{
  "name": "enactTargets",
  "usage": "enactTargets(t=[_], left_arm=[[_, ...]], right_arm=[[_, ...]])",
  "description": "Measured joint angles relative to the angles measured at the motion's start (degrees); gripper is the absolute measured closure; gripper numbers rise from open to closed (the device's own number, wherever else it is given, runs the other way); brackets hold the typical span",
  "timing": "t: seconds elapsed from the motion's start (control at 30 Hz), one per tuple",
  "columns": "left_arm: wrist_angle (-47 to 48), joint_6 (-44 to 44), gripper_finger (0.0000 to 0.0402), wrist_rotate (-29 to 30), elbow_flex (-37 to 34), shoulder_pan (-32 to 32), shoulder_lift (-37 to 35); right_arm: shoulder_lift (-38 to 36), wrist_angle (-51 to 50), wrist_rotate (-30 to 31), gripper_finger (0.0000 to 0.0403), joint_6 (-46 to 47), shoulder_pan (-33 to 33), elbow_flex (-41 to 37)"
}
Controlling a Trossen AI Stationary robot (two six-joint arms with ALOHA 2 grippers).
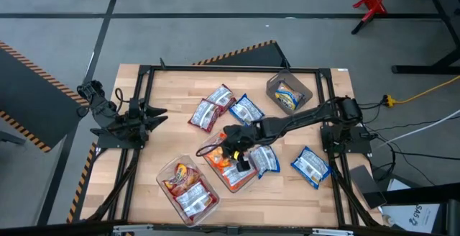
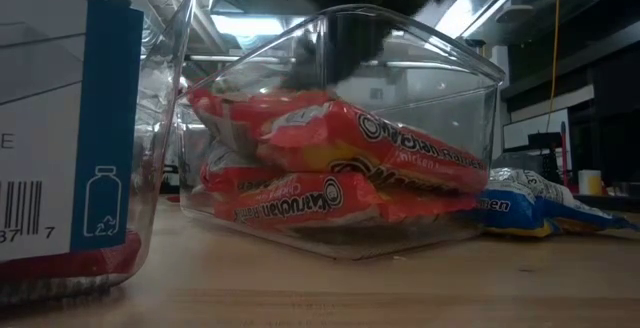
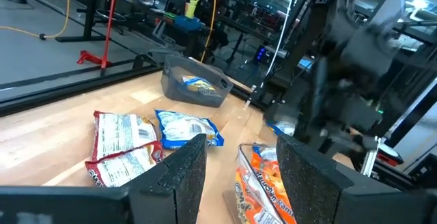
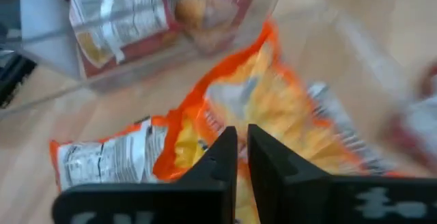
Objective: Sort Maruchan noodles
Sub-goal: Put the orange noodle pack into the the top transparent bin, then put the blue noodle pack into the black bin
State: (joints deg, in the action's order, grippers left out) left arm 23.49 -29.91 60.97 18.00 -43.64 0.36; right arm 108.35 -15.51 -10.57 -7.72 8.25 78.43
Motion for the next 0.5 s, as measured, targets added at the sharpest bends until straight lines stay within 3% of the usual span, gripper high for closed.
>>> enactTargets(t=[0.17,0.33,0.43,0.5], left_arm=[[0.04,-0.02,0.023,0.0,-0.02,-0.02,0.0],[0.06,-0.02,0.023,0.05,-0.04,0.0,0.0],[0.07,0.0,0.023,0.04,-0.04,-0.02,0.0],[0.09,0.0,0.023,0.03,-0.04,-0.02,0.0]], right_arm=[[-4.07,-12.22,7.41,0.0384,-6.22,-0.02,8.9],[-5.78,-29.77,26.48,0.0385,-7.76,-1.29,15.27],[-6.11,-40.62,31.81,0.0362,-6.11,-3.27,16.38],[-6.09,-42.77,31.8,0.0327,-4.6,-4.72,15.42]])
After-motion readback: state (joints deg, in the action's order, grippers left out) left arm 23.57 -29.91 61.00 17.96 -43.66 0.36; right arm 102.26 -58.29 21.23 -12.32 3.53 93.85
